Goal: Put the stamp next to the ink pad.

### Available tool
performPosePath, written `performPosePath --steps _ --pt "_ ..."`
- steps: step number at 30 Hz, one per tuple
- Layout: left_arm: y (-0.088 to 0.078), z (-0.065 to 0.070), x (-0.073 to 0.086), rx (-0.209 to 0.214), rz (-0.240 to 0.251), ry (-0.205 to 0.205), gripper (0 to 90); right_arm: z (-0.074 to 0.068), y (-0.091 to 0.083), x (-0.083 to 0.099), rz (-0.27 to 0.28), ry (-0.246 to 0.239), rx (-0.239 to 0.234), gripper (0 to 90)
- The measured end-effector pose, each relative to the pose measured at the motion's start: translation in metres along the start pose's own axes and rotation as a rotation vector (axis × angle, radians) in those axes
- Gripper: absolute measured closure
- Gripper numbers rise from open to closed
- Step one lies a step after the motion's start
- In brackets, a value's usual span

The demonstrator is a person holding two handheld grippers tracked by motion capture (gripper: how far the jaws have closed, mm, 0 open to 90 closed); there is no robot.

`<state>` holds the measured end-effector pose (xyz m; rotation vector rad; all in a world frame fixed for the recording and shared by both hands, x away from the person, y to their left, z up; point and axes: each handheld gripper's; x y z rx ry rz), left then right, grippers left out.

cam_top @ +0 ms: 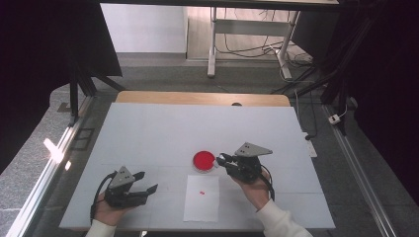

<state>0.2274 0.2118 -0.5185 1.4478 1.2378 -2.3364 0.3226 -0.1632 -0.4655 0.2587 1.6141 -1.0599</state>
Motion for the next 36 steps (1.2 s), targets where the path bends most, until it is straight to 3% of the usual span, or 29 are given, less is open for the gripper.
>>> performPosePath --steps 12,23,31,36 --pt "-0.007 -0.008 0.007 -0.023 -0.004 -0.036 30.7 0.021 0.017 0.002 -0.055 -0.027 0.076 75.7" --pt "-0.006 -0.010 0.008 -0.025 -0.019 -0.048 30.5 0.031 0.045 -0.001 -0.118 -0.045 0.097 75.7" --pt "-0.005 -0.010 0.008 -0.027 -0.024 -0.053 30.5 0.036 0.056 0.004 -0.174 -0.052 0.091 75.7" --pt "-0.005 -0.010 0.009 -0.028 -0.029 -0.052 30.5 0.036 0.061 0.006 -0.180 -0.049 0.086 75.6"
Point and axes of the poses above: each handheld gripper's, and its own axes: y roughly forward along the jaws, x roughly out of its underside, z roughly to its right, and after that the axes turned 10 degrees about x, right-handed
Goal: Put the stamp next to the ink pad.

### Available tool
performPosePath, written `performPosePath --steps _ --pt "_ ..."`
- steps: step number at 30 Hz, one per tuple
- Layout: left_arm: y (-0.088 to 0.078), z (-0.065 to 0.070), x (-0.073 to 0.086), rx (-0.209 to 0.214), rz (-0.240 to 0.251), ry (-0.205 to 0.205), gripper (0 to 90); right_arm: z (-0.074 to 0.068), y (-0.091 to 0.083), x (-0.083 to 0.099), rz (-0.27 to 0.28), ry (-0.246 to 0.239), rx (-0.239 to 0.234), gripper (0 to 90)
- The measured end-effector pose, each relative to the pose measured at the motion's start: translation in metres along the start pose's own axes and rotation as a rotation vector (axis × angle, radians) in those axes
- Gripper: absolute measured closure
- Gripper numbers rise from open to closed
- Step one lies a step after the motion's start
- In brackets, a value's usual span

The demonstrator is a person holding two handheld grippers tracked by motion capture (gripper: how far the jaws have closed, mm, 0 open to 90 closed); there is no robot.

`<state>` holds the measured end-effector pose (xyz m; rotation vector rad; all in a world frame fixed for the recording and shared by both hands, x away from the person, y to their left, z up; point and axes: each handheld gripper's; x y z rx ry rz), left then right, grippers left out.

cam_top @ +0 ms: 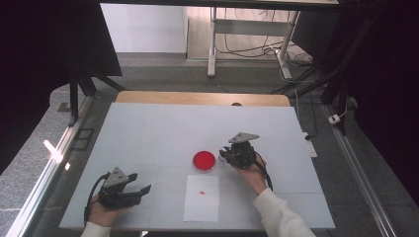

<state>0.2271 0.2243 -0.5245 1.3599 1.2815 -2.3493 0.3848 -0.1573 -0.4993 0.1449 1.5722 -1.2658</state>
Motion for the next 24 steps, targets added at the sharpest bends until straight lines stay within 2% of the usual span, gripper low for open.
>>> performPosePath --steps 9,19,24 --pt "0.000 0.000 0.000 0.005 0.005 -0.004 30.4 -0.001 0.001 0.000 0.003 -0.014 0.008 70.9" --pt "0.000 0.000 0.000 0.010 0.010 -0.010 30.0 0.001 -0.005 -0.001 0.046 0.011 -0.011 52.6" --pt "0.000 0.000 0.000 0.010 0.008 -0.010 30.0 0.004 -0.011 -0.001 0.083 0.022 -0.017 48.0"
Point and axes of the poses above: each handheld gripper's, and its own axes: y roughly forward along the jaws, x roughly out of its underside, z roughly to its right, and after that the axes turned 10 degrees about x, right-handed
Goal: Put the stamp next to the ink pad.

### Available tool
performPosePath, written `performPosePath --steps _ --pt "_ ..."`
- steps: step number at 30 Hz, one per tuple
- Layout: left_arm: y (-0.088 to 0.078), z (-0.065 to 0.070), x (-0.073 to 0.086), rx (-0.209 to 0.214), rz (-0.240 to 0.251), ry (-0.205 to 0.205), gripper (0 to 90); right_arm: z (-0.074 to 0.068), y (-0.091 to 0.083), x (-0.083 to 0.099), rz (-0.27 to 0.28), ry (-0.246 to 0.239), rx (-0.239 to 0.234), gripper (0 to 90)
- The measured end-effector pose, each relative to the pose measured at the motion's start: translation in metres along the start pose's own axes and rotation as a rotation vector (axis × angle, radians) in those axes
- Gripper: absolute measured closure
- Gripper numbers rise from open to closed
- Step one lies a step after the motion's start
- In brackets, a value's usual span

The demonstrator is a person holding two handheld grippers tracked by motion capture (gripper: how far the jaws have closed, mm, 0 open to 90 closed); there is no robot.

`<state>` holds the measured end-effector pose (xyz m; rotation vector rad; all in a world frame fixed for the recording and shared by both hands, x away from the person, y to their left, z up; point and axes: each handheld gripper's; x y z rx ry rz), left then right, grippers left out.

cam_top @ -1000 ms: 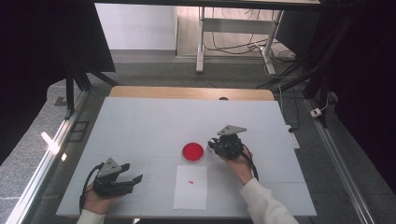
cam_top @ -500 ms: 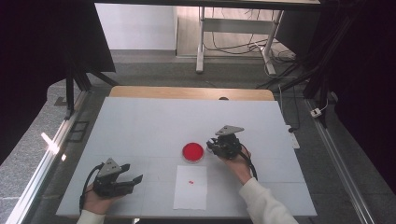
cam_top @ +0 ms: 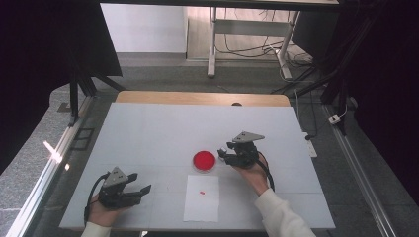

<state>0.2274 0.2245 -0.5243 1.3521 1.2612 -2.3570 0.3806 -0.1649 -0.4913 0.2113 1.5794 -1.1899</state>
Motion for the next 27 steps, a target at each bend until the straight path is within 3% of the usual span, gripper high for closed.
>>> performPosePath --steps 17,27 --pt "0.001 -0.002 -0.002 -0.005 0.016 0.006 30.2 0.006 -0.030 0.005 0.075 -0.013 -0.007 45.0" --pt "0.003 -0.004 -0.005 -0.014 0.039 0.027 30.4 0.012 -0.051 0.024 0.097 -0.022 -0.025 45.1"
Point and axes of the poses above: each handheld gripper's, and its own axes: y roughly forward along the jaws, x roughly out of its underside, z roughly to its right, and after that the axes turned 10 degrees about x, right-handed
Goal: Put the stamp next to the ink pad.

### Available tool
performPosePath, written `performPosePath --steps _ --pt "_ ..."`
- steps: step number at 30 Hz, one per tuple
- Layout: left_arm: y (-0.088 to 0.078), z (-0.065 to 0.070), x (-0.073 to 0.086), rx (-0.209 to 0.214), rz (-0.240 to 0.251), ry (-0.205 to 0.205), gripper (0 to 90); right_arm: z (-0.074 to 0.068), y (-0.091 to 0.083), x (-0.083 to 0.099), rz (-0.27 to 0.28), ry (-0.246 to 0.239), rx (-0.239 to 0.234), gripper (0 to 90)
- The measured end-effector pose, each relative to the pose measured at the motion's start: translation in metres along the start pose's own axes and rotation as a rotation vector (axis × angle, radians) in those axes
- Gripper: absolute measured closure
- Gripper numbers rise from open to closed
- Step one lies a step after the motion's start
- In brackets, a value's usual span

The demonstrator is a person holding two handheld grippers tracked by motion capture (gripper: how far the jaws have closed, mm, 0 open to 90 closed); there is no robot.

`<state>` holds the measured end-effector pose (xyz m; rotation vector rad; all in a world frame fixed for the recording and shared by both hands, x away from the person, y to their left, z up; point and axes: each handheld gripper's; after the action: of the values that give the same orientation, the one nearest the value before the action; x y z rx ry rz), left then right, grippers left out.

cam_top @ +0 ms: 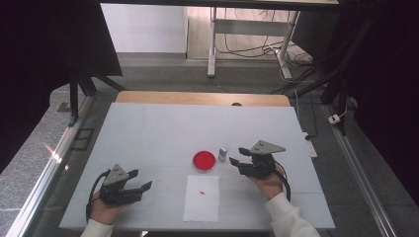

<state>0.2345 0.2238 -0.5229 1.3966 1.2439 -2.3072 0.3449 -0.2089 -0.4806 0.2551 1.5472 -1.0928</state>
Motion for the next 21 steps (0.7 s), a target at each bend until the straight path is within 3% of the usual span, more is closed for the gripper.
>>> performPosePath --steps 10,16,21 --pt "0.002 -0.002 0.000 0.012 -0.004 0.013 30.5 0.007 -0.021 0.023 0.001 0.000 0.029 45.2" --pt "0.004 -0.002 0.000 0.024 -0.013 0.021 30.6 0.016 -0.044 0.043 0.011 0.001 0.083 45.6" --pt "0.005 -0.003 -0.001 0.018 -0.010 0.018 30.6 0.027 -0.065 0.060 0.008 0.008 0.096 45.5"
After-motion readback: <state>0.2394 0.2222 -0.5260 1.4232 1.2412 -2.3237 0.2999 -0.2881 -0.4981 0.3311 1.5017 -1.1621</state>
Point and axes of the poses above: each handheld gripper's, and its own axes: y roughly forward along the jaws, x roughly out of its underside, z roughly to its right, and after that the axes turned 10 degrees about x, right-handed
